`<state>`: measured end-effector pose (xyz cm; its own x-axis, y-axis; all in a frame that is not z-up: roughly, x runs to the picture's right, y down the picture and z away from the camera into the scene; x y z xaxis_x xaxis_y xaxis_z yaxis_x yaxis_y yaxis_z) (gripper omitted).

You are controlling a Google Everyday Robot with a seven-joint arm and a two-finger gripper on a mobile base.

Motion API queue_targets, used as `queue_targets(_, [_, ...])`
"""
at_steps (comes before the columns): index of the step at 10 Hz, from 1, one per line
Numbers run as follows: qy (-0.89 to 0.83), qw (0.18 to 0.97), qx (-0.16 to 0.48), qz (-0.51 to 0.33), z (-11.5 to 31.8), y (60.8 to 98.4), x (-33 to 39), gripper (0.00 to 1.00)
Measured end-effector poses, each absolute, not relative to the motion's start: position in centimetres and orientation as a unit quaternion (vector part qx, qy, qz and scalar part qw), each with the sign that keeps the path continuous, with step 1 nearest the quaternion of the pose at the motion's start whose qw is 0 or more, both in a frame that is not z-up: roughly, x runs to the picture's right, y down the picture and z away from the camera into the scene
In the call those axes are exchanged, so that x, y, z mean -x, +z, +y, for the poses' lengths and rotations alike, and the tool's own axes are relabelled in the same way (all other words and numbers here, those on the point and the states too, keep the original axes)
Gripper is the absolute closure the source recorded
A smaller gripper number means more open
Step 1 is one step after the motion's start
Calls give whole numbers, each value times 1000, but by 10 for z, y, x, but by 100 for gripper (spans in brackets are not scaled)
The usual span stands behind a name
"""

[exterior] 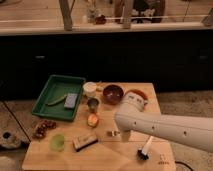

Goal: Place fork in purple bowl

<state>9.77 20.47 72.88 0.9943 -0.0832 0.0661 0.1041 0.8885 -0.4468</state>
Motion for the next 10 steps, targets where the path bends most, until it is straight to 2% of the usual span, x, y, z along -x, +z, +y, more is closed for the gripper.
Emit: queue_targets(10, [8,967,247,-64,222,756,-100,20])
